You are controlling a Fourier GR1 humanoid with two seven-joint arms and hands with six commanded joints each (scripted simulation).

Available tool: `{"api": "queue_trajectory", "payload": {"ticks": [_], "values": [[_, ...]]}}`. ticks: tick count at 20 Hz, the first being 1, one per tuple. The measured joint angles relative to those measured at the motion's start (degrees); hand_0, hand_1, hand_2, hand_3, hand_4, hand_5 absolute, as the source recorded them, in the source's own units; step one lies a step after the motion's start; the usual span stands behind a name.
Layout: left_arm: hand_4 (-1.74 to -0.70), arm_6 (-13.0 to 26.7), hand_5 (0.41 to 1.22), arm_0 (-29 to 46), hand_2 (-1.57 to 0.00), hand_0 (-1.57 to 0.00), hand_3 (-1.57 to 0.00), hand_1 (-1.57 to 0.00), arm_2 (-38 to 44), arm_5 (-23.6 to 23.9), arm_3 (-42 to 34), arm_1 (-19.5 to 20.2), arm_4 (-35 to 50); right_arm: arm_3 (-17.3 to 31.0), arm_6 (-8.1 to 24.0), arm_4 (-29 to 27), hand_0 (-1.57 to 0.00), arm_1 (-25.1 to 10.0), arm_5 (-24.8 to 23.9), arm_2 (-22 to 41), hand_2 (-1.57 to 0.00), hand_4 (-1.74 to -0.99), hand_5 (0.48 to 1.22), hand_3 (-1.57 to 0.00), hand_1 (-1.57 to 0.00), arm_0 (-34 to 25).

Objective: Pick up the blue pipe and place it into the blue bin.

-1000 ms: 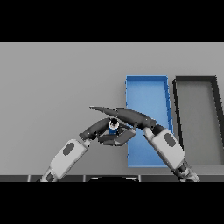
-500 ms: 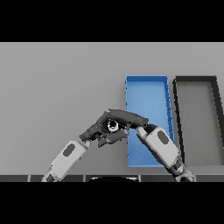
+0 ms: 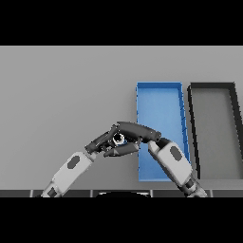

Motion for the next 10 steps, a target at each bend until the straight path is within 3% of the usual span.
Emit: {"api": "queue_trajectory", "payload": {"ticks": [2, 4, 5, 6, 8, 10], "values": [[-1.25, 0.86, 1.22, -0.55, -0.65, -0.78, -0.27, -0.64, 0.19, -1.59, -0.13, 0.73, -0.52, -0.6, 0.51, 1.38, -1.56, 0.97, 0.27, -0.24, -1.56, -1.481, 1.198, -1.55, -1.56, -0.02], [-1.11, 2.12, 1.184, -0.95, -0.42, -0.5, -0.17, -0.41, 0.56, -4.52, -0.12, 1.03, -1.28, -1.63, -1.03, 2.37, -1.56, 1.52, 1.05, 0.16, -1.56, -1.482, 1.206, -1.56, -1.56, 1.62], [-1.05, 2.49, 1.118, -1.05, -0.33, -0.4, -0.14, -0.33, 1.01, -5.23, -0.46, 1.11, -2.05, -1.5, 0.48, 2.19, -1.56, 2.15, 0.51, -0.19, -1.56, -1.483, 1.209, -1.56, -1.56, 0.84], [-0.99, 3.62, 1.042, -0.86, -0.27, -0.32, -0.11, -0.26, 1.05, -5.5, -0.46, 0.5, -3.5, -1.45, -0.51, 2.29, -1.56, 2.03, 0.57, -0.51, -1.56, -1.483, 1.212, -1.56, -1.56, 1.47], [-0.91, 1.83, 0.901, 0.17, -0.17, -0.2, -0.07, -0.17, 1.32, -4.87, -0.35, 0.17, -5.72, -1.79, -0.7, 1.98, -1.57, 2.49, 1.23, -0.74, -1.57, -1.484, 1.215, -1.57, -1.57, 2.25], [-0.85, 4.46, 0.794, 0.03, -0.11, -0.13, -0.04, -0.11, 1.79, -3.59, 0.19, -0.07, -6.47, -1.78, -0.36, 1.81, -1.57, 3.18, 1.21, -1.33, -1.57, -1.484, 1.217, -1.57, -1.57, 1.73]]}}
